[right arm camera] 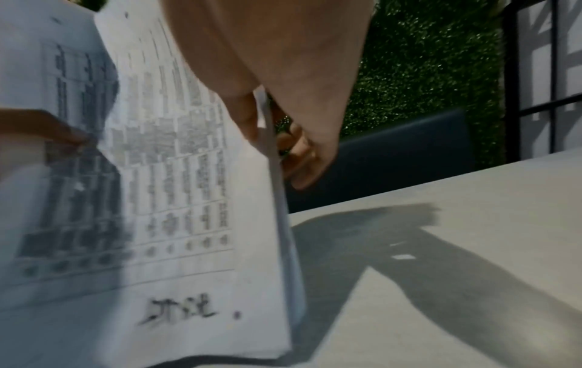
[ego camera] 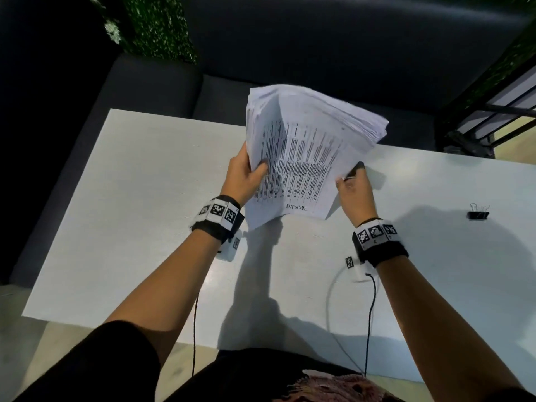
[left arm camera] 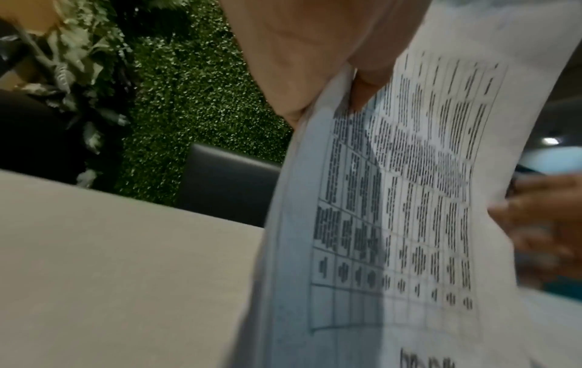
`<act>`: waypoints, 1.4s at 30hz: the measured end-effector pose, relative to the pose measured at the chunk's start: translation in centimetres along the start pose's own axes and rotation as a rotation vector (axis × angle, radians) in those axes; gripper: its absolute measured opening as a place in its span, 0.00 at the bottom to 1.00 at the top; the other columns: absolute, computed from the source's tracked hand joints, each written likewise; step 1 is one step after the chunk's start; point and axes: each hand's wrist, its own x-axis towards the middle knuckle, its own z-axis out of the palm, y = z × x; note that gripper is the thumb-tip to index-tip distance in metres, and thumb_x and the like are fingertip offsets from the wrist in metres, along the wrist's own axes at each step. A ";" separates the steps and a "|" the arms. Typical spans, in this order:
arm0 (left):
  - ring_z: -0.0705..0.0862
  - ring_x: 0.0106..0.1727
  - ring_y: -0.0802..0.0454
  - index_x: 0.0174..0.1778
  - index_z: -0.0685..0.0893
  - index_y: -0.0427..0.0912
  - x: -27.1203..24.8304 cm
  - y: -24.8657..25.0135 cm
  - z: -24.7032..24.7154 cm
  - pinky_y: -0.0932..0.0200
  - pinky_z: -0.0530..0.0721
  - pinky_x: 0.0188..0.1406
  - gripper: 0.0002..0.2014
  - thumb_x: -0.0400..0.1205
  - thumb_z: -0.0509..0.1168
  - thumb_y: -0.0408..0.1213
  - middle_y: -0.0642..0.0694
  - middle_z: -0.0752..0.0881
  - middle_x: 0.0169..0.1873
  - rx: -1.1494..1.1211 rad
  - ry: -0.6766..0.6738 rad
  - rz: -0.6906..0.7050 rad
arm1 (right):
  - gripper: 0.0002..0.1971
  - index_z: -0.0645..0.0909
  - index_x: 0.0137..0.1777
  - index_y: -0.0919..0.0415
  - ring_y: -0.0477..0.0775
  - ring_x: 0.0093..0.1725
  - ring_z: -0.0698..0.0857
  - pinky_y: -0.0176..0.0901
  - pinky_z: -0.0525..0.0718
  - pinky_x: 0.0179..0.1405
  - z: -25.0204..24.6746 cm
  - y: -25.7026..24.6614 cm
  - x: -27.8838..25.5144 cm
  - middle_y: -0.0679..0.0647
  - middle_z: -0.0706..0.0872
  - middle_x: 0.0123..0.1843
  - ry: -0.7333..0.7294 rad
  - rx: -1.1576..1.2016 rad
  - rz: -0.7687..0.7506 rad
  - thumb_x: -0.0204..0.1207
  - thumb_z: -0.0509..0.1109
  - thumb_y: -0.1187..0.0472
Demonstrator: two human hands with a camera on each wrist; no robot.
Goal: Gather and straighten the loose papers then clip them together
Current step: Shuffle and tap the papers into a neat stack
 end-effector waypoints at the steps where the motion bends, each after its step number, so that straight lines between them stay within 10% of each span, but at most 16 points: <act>1: 0.84 0.42 0.60 0.67 0.75 0.32 0.4 -0.1 -0.2 0.69 0.86 0.39 0.18 0.80 0.63 0.23 0.45 0.84 0.47 -0.016 0.012 0.005 | 0.16 0.70 0.66 0.62 0.57 0.55 0.82 0.43 0.78 0.50 -0.5 0.6 0.2 0.54 0.80 0.53 -0.006 -0.057 0.015 0.81 0.65 0.61; 8: 0.83 0.61 0.44 0.74 0.69 0.36 -1.4 -2.4 0.7 0.50 0.84 0.63 0.26 0.80 0.62 0.20 0.41 0.82 0.63 -0.465 0.337 -0.270 | 0.44 0.64 0.72 0.53 0.63 0.55 0.84 0.61 0.85 0.52 0.1 5.8 -4.7 0.59 0.81 0.63 -0.353 0.415 0.606 0.60 0.79 0.37; 10: 0.83 0.57 0.44 0.76 0.68 0.40 -2.3 -2.5 1.5 0.47 0.83 0.64 0.27 0.80 0.61 0.19 0.41 0.82 0.61 -0.609 0.382 -0.355 | 0.46 0.70 0.69 0.56 0.64 0.52 0.87 0.60 0.86 0.47 0.7 6.2 -5.5 0.61 0.85 0.58 -0.402 0.701 0.615 0.53 0.84 0.40; 13: 0.81 0.50 0.47 0.73 0.70 0.46 -3.9 -2.5 2.5 0.43 0.80 0.65 0.27 0.81 0.60 0.19 0.34 0.82 0.58 -0.753 0.363 -0.463 | 0.26 0.73 0.73 0.59 0.60 0.62 0.86 0.56 0.87 0.52 1.3 5.3 -5.4 0.58 0.85 0.65 -0.310 0.973 0.488 0.74 0.71 0.61; 18: 0.89 0.38 0.49 0.57 0.79 0.37 -5.8 -3.7 0.0 0.59 0.89 0.34 0.10 0.85 0.55 0.25 0.47 0.90 0.34 -0.913 0.217 -0.599 | 0.26 0.76 0.68 0.64 0.53 0.55 0.88 0.41 0.89 0.41 -0.6 5.2 -3.4 0.50 0.90 0.55 -0.081 0.713 0.302 0.71 0.68 0.82; 21: 0.88 0.47 0.44 0.37 0.89 0.43 -5.8 -6.2 -4.6 0.51 0.89 0.44 0.13 0.79 0.61 0.40 0.45 0.89 0.43 -1.049 0.209 -0.657 | 0.27 0.75 0.69 0.65 0.53 0.55 0.88 0.41 0.88 0.45 -3.2 6.4 -2.8 0.50 0.89 0.56 -0.103 0.504 0.228 0.70 0.69 0.82; 26: 0.89 0.56 0.38 0.61 0.84 0.37 -6.2 -8.2 -4.8 0.48 0.87 0.52 0.20 0.76 0.70 0.41 0.37 0.89 0.56 -0.575 -0.259 -0.890 | 0.27 0.75 0.63 0.59 0.58 0.57 0.86 0.56 0.83 0.59 -2.9 7.2 -2.3 0.51 0.89 0.56 -0.258 0.224 0.231 0.67 0.71 0.82; 30: 0.83 0.62 0.36 0.64 0.78 0.34 -6.3 -9.7 -1.8 0.44 0.84 0.59 0.18 0.78 0.66 0.21 0.37 0.86 0.57 -0.220 -0.264 -0.854 | 0.25 0.73 0.65 0.59 0.59 0.61 0.83 0.54 0.80 0.63 -0.4 6.8 -2.3 0.59 0.84 0.66 -0.272 0.122 0.322 0.71 0.71 0.78; 34: 0.84 0.61 0.36 0.65 0.78 0.38 -5.4 -8.0 -1.2 0.40 0.82 0.64 0.18 0.79 0.63 0.22 0.36 0.85 0.61 -0.032 -0.147 -0.656 | 0.25 0.71 0.73 0.60 0.59 0.67 0.81 0.50 0.78 0.66 -0.1 4.7 -2.5 0.58 0.82 0.69 -0.280 0.051 0.244 0.76 0.67 0.74; 38: 0.85 0.56 0.50 0.66 0.77 0.37 -5.2 -3.4 -1.9 0.59 0.87 0.54 0.17 0.82 0.64 0.26 0.45 0.85 0.55 -0.049 0.089 -0.270 | 0.24 0.69 0.75 0.59 0.42 0.55 0.83 0.19 0.80 0.48 -0.8 1.0 -3.6 0.50 0.82 0.62 0.011 0.170 0.015 0.80 0.66 0.69; 42: 0.85 0.55 0.64 0.60 0.78 0.47 -6.5 -1.6 -2.2 0.65 0.85 0.56 0.15 0.81 0.66 0.26 0.52 0.84 0.53 -0.228 0.309 -0.114 | 0.24 0.67 0.73 0.71 0.35 0.60 0.82 0.21 0.78 0.58 -1.1 1.6 -5.1 0.58 0.79 0.67 0.244 0.287 -0.127 0.78 0.67 0.73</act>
